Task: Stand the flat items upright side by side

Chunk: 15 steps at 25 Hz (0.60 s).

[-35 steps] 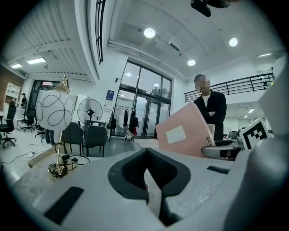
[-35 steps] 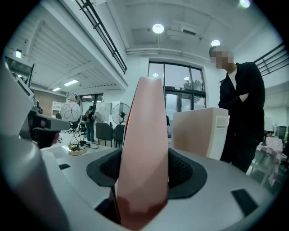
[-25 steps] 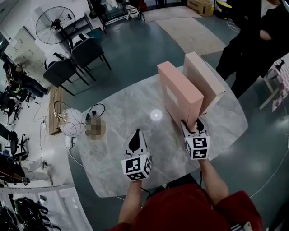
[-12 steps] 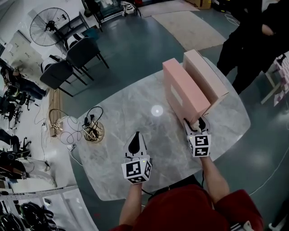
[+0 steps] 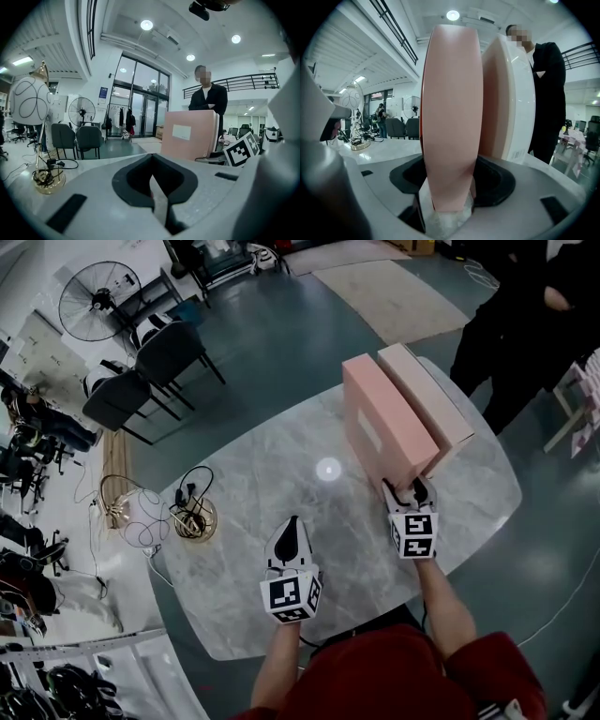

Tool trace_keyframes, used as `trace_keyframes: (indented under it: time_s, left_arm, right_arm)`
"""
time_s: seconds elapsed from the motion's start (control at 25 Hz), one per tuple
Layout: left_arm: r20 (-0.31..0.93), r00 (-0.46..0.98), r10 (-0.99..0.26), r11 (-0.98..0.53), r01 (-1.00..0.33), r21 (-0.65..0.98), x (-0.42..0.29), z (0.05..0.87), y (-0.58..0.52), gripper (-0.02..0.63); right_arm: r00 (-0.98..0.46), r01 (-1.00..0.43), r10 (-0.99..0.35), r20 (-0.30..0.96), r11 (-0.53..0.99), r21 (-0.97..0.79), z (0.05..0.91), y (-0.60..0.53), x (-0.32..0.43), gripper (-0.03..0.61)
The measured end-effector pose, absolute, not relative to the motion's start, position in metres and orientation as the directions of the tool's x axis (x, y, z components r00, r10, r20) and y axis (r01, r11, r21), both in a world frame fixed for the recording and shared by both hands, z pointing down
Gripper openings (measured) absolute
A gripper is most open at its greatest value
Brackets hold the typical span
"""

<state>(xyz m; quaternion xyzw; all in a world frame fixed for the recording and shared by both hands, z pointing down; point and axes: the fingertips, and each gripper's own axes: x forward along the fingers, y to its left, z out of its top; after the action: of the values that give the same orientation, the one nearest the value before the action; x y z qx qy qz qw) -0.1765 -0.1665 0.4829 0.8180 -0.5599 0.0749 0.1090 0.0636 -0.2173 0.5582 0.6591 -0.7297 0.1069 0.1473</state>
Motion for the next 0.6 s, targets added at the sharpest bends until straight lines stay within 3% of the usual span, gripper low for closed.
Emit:
trace_keyframes:
  time_s: [0.6]
  left_arm:
    - [0.184, 0.301, -0.936, -0.293, -0.953, 0.070, -0.198, 0.455, -0.131, 0.003]
  right_arm:
    - [-0.121, -0.991, -0.919, 0.375, 0.136, 0.012, 0.546, -0.168, 0.056, 0.321]
